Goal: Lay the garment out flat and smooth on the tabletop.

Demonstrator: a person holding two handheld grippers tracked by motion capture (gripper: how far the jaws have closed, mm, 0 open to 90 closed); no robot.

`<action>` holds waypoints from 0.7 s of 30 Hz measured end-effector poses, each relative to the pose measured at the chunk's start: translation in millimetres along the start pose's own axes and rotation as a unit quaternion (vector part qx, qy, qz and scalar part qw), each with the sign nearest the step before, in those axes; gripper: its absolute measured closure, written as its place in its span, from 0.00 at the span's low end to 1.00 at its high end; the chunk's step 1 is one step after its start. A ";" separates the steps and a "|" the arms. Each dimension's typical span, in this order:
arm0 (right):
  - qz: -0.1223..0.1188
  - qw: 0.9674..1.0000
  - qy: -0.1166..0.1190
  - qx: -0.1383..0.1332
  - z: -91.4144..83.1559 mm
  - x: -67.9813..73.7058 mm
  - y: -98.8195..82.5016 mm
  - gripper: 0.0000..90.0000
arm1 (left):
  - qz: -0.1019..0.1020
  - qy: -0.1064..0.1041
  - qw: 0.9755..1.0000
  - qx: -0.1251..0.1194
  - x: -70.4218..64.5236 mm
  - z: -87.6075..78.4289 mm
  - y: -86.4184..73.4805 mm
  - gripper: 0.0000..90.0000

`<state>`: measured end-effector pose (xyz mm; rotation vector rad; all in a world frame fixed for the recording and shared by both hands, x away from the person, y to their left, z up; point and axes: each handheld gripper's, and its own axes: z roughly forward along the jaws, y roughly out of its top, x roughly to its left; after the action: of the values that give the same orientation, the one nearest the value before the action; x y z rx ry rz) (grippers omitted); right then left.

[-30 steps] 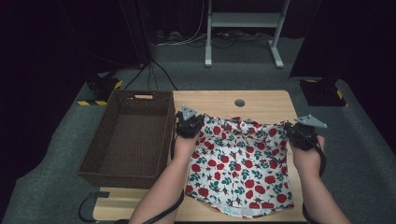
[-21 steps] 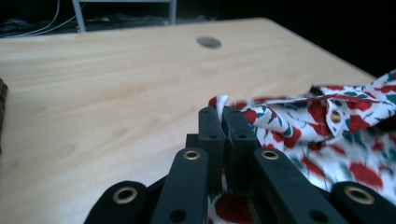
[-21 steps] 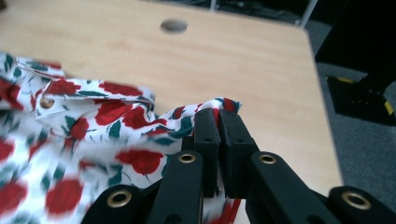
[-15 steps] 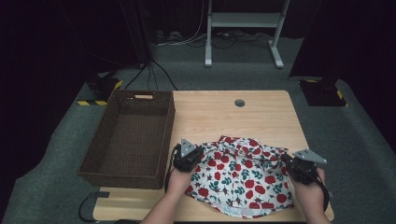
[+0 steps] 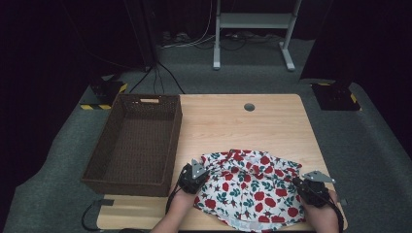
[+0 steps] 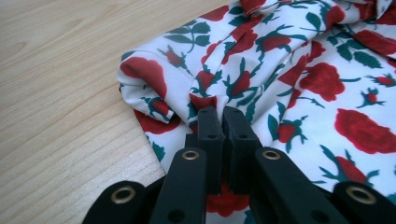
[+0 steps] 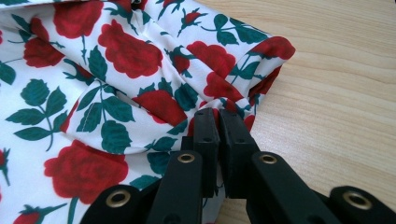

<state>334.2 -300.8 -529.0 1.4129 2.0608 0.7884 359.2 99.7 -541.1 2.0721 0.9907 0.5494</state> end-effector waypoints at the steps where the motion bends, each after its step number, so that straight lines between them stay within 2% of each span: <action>1: -0.003 1.000 -0.002 0.000 1.1 0.2 1.1 0.96 | 0.003 0.002 1.000 0.001 0.5 1.3 0.9 0.96; 8: -0.016 1.000 -0.010 0.004 14.2 -4.3 14.0 0.96 | 0.000 0.018 1.000 0.008 7.7 14.4 12.6 0.95; 15: -0.025 0.999 -0.024 0.004 35.2 -12.1 33.5 0.96 | -0.008 0.039 0.999 0.009 17.2 32.0 25.8 0.95; 19: -0.024 0.999 -0.029 0.004 45.4 -15.8 43.3 0.94 | -0.018 0.048 0.999 0.007 23.7 38.3 30.0 0.94; 21: -0.025 0.999 -0.030 0.007 48.4 -17.1 46.9 0.93 | -0.029 0.049 0.998 0.005 26.3 39.1 30.2 0.93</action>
<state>403.5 -295.0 -527.9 1.3710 2.0507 0.7038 414.5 90.6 -540.1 2.0349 1.1079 0.6215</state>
